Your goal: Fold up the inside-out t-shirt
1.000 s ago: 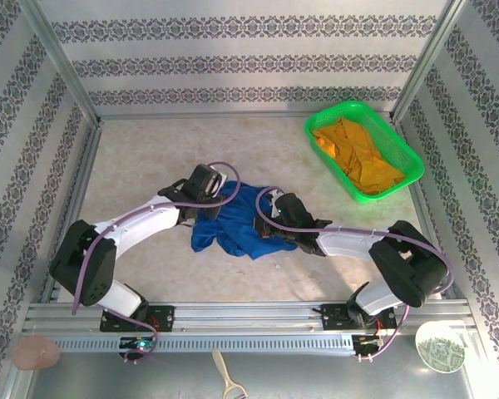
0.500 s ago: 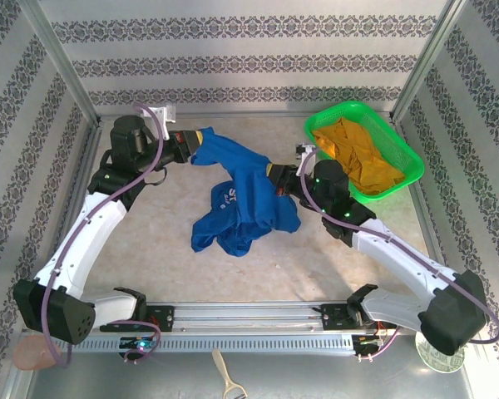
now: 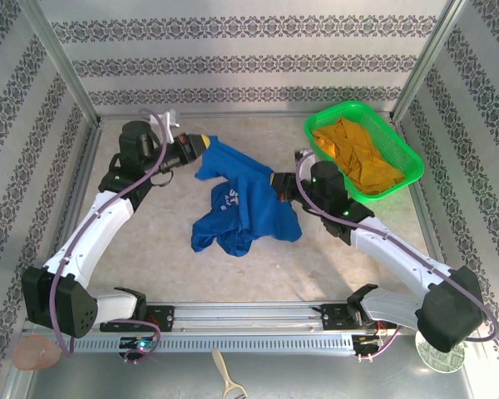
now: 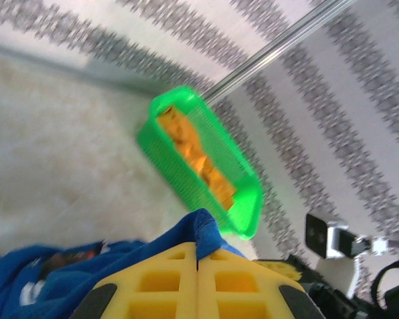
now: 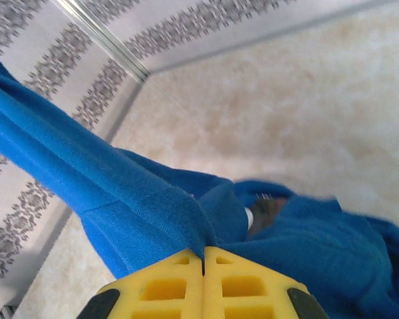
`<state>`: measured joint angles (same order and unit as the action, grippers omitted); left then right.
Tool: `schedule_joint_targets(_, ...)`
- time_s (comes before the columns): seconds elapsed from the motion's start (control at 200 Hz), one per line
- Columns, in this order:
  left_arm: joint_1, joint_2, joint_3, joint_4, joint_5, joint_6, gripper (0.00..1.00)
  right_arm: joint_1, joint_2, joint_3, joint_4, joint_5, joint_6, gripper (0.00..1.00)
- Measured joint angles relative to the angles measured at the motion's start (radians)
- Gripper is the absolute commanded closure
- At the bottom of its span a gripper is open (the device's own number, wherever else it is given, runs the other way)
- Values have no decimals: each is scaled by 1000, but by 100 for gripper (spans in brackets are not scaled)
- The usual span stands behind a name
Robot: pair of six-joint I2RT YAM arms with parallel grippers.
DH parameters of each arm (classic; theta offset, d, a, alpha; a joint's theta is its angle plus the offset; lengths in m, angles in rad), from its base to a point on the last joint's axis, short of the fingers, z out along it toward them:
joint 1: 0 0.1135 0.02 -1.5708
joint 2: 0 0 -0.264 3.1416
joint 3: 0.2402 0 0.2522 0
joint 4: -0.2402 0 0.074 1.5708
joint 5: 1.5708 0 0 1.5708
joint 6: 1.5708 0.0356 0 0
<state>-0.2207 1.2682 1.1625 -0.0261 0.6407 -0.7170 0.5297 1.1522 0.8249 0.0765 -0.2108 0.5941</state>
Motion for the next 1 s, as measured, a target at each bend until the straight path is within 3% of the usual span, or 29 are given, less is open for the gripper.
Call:
schedule_joint_targets(0.35,0,79,405,154,-6,-180,100,-23,-77,445,-118,-41,-71,100)
schedule_joint_targets(0.644,10,182,570,117,-55,-166,100,56,-41,597,-139,-34,-106,100)
schedule_joint_targets(0.679,21,223,582,111,-56,-158,91,56,-12,599,-138,-28,-106,100)
schedule_joint_targets(0.739,46,305,595,98,-60,-140,54,56,54,605,-137,-12,-108,100)
schedule_joint_targets(0.774,67,359,597,92,-63,-135,41,56,106,610,-137,-3,-108,100)
schedule_joint_targets(0.904,142,510,510,32,-74,-100,27,53,336,650,-148,34,-104,100)
schedule_joint_targets(0.929,152,520,471,21,-80,-93,25,50,387,666,-152,39,-103,83)
schedule_joint_targets(0.959,160,520,416,-1,-86,-79,23,46,453,689,-158,36,-100,50)
schedule_joint_targets(0.999,164,509,350,-24,-92,-64,21,38,536,737,-180,24,-100,32)
